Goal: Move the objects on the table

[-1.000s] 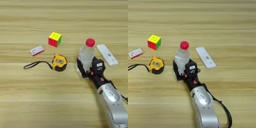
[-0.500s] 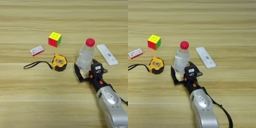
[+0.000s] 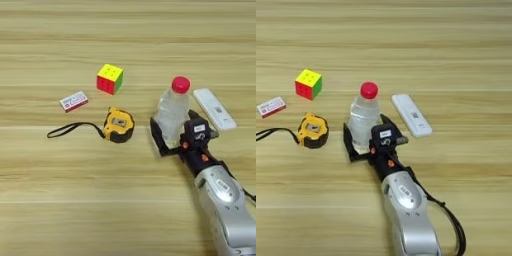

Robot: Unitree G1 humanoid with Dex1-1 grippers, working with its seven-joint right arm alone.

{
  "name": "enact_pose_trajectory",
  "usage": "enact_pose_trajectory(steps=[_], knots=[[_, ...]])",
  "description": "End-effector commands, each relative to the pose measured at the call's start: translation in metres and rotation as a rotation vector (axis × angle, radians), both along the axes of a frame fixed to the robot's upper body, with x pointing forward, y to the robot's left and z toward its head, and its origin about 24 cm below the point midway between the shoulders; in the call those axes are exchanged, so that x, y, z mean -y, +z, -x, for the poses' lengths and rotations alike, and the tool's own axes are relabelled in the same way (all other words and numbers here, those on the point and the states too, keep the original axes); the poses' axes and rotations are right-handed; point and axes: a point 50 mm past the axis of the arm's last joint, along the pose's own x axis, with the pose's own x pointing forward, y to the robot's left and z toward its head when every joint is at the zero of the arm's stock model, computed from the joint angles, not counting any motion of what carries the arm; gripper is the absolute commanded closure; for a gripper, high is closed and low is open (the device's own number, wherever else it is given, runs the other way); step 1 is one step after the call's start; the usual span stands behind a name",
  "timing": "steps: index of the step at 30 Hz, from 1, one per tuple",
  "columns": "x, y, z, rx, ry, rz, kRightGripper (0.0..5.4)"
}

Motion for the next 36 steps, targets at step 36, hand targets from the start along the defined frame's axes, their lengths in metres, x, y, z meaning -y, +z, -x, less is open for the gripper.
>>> enact_pose_trajectory(steps=[36], knots=[[0.000, 0.074, 0.016, 0.284, 0.032, 0.022, 0.05]])
